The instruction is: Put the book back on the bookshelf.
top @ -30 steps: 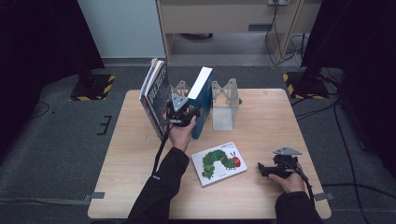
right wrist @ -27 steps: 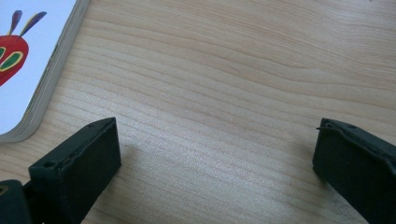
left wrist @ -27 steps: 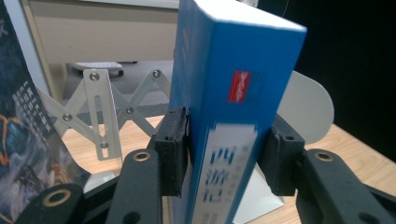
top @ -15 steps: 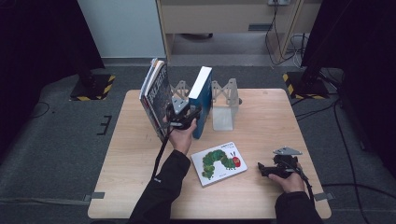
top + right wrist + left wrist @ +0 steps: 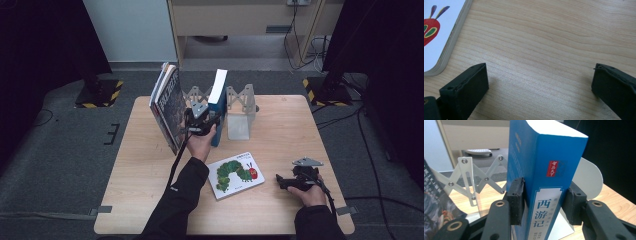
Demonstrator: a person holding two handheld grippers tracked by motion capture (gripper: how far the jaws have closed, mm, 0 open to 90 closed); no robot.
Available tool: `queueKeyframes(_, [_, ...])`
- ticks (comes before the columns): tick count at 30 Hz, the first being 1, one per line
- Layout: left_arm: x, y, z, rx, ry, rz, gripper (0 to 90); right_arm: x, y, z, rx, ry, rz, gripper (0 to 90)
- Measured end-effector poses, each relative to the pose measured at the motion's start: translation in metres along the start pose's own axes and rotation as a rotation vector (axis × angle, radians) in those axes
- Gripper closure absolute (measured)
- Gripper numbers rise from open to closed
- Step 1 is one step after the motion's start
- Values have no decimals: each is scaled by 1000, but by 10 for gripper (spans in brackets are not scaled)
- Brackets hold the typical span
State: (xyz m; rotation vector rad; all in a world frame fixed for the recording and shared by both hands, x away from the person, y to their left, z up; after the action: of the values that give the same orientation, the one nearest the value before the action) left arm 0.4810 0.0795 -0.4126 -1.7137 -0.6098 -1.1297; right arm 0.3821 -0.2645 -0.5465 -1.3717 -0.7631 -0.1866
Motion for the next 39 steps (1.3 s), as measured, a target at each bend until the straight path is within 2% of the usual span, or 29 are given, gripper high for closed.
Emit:
queueKeyframes(6, [-10,-3,6,-48,16,-27,546,0,0,0,1,-1,0,11])
queueKeyframes(11, [-21,-8,10,-82,40,18,559,0,0,0,0,0,1,11])
queueKeyframes(14, [-26,-7,14,-104,21,22,586,0,0,0,1,-2,0,11])
queueKeyframes(21, [-21,-6,10,-106,7,53,590,0,0,0,1,-2,0,11])
queueKeyframes(27, [-18,-1,1,-111,12,64,587,0,0,0,1,-2,0,11])
queueKeyframes(39, [-15,5,-10,-112,10,67,579,0,0,0,2,-3,1,8])
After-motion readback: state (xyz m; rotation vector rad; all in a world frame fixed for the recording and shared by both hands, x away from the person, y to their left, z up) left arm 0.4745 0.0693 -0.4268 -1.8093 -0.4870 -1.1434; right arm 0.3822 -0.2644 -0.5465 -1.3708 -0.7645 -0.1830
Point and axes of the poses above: each handheld gripper's, and its own axes: y roughly forward along the jaws, x roughly out of its top, z roughly to its left, the point moved 1 cm from there along y, roughly forward along the jaws, and after that the axes turned 9 degrees about z, right-handed, at the moved point
